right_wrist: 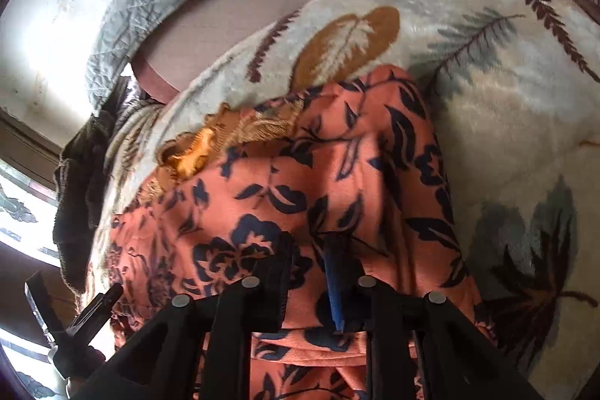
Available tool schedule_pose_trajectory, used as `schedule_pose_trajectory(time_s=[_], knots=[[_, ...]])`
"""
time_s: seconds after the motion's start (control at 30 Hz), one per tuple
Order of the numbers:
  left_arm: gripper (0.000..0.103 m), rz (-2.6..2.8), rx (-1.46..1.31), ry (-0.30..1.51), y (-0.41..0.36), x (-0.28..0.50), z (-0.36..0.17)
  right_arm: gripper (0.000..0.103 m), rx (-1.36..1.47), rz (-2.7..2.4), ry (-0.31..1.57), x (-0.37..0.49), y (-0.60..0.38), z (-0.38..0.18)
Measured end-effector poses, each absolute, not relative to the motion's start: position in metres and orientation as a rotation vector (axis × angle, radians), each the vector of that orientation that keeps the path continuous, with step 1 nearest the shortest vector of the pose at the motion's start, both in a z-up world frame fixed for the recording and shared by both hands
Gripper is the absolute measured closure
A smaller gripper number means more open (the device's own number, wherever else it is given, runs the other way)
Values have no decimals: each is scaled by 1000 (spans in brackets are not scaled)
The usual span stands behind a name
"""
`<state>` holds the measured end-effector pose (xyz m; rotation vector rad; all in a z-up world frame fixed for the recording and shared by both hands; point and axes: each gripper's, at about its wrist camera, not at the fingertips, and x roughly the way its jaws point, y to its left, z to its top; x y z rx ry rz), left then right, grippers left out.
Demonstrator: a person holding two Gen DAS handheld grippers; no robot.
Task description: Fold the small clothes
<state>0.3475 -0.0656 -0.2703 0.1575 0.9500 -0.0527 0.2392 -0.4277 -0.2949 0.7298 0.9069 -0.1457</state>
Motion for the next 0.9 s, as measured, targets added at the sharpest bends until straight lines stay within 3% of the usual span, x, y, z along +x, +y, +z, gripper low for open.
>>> schedule_pose_trajectory(time_s=[0.1,0.2,0.23,0.47,0.57,0.9], knots=[[29,-71,151,942,-68,353,-269,82,745,-54,829,242,-414,-283],[26,-72,203,1057,-76,363,-301,79,697,-15,946,265,-389,-301],[21,-59,204,1024,-75,361,-300,79,666,-32,1000,272,-382,-310],[21,-90,230,964,-80,349,-283,77,631,18,893,264,-363,-280],[21,-112,243,955,-84,344,-282,39,613,39,1052,274,-350,-307],[21,-158,293,862,-91,304,-254,39,613,36,861,218,-359,-257]])
